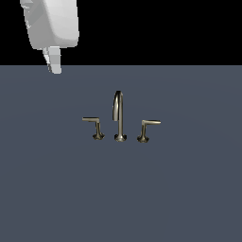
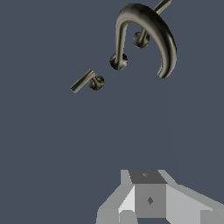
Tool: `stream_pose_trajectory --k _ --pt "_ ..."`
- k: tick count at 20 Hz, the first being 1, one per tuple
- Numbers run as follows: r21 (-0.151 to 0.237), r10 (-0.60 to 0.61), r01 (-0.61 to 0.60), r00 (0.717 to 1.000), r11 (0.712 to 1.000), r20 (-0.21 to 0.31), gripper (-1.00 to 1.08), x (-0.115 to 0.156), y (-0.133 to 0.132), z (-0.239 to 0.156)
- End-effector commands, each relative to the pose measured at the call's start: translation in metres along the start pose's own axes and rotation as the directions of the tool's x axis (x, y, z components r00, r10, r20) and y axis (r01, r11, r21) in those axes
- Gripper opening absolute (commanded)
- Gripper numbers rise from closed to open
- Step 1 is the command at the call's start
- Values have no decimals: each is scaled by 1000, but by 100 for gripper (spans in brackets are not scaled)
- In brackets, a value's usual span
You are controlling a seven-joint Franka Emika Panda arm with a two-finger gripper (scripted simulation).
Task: Turn on the faucet by rotating a designated handle.
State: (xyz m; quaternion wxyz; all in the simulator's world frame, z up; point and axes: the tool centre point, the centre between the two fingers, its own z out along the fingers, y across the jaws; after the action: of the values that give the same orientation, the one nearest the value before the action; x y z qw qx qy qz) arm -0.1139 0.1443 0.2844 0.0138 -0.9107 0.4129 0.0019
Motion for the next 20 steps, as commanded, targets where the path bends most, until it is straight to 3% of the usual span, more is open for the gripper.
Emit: stream_pose_trajectory --k 1,11,20 --pt "1 47 -47 999 999 0 -100 4 -10 11" --pt "0 219 -219 976 976 -4 -100 25 -45 53" --pt "-3 374 -374 927 927 -10 -100 50 -74 92"
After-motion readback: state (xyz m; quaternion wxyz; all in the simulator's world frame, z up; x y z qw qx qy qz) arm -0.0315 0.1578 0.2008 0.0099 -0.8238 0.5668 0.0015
